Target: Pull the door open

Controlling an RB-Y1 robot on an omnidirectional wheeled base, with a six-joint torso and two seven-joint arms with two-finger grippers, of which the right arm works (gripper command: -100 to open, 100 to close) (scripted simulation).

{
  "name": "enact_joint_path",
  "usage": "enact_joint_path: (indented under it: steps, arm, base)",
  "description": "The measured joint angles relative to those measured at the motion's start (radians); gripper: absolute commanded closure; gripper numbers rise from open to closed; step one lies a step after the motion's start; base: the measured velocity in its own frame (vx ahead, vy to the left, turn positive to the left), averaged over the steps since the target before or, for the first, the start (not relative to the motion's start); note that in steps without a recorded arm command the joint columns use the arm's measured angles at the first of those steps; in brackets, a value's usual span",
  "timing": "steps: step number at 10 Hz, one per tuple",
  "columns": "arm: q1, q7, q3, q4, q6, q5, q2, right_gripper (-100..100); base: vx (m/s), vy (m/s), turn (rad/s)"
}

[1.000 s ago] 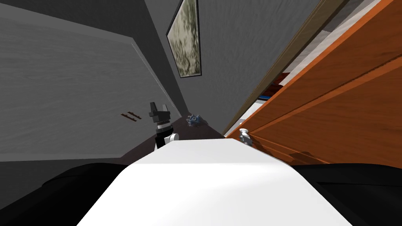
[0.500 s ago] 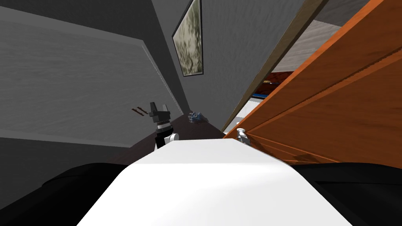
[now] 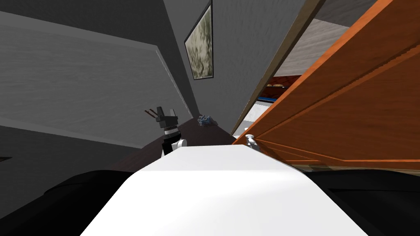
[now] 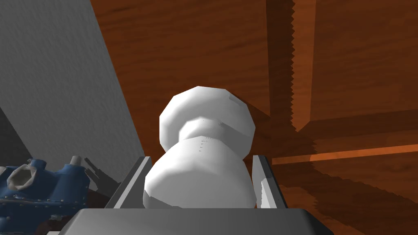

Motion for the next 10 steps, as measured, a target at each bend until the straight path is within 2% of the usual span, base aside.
enact_joint_path:
  steps: [5, 6, 8, 10]
  arm:
    - [0.019, -0.015, 0.073, -0.025, -0.042, 0.053, -0.029, 100]
    - [0.020, -0.021, 0.087, -0.024, -0.052, 0.064, -0.032, 100]
    - [0.022, -0.025, 0.098, -0.021, -0.054, 0.070, -0.033, 100]
    - [0.017, -0.038, 0.110, -0.012, -0.069, 0.080, -0.040, 100]
  base:
    - [-0.227, -0.033, 0.053]
    - [-0.104, -0.013, 0.018]
    - [-0.178, -0.022, 0.112]
    - [-0.199, -0.030, 0.097]
